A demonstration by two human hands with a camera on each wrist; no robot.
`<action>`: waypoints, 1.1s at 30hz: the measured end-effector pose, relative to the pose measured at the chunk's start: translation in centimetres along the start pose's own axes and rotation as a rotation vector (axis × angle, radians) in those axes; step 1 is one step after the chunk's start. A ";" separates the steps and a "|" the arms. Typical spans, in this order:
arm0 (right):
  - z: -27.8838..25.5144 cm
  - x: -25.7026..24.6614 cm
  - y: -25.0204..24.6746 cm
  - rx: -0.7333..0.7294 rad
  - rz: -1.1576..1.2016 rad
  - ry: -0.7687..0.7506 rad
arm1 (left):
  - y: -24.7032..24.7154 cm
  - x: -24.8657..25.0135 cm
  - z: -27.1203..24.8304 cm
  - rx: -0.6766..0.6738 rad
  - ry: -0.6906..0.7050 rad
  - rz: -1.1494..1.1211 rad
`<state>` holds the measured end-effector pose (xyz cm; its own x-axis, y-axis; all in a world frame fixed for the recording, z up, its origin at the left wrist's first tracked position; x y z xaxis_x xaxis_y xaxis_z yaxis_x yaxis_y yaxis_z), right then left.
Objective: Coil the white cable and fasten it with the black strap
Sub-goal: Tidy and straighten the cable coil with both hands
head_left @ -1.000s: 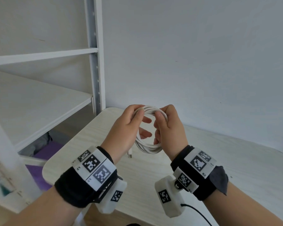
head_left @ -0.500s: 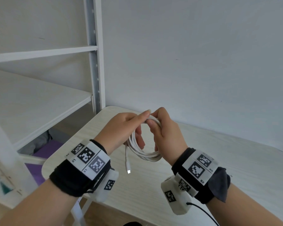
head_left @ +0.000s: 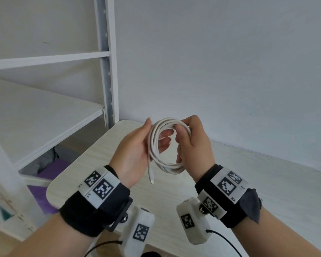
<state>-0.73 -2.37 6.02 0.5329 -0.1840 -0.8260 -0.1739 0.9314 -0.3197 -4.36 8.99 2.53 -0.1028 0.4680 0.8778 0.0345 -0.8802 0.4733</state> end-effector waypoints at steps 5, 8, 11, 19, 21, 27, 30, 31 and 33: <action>0.7 0.5 -1.8 0.072 -0.033 0.004 | -0.9 -1.5 -1.3 -0.041 -0.062 0.300; 0.8 1.0 -2.2 0.082 -0.043 0.017 | -1.0 -1.9 -1.7 -0.146 -0.100 0.541; 0.7 1.2 -2.2 0.080 -0.035 0.032 | -1.7 -1.8 -1.7 -0.130 -0.119 0.692; 0.6 1.5 -2.0 0.093 -0.021 0.033 | -2.8 -1.7 -1.3 0.058 -0.021 0.404; 0.5 1.5 -2.0 0.098 -0.014 0.034 | -2.7 -1.9 -1.4 0.096 0.008 0.356; 0.2 1.9 -1.5 0.150 0.039 0.055 | -2.3 -2.9 -1.7 0.196 0.041 0.273; 0.2 1.8 -1.4 0.139 0.081 0.073 | -1.8 -3.3 -1.8 0.193 0.045 0.331; 0.3 1.9 -1.4 0.130 0.100 0.076 | -2.0 -3.3 -1.8 0.198 0.041 0.340; 0.2 2.0 -1.4 0.110 0.164 0.103 | -2.3 -3.3 -1.7 0.208 0.033 0.382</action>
<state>0.73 -4.01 4.87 0.4163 -0.0531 -0.9077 -0.1570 0.9791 -0.1293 -5.83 9.31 -1.57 -0.0749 0.1063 0.9915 0.2755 -0.9534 0.1230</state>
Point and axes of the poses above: each hand's wrist, its own z-axis towards the middle knuckle, its own y-axis out of the palm, x = y × z, the point moved 8 cm from there along z, towards the middle knuckle, and after that the axes turned 3 degrees about -x, right-handed, at the moved point
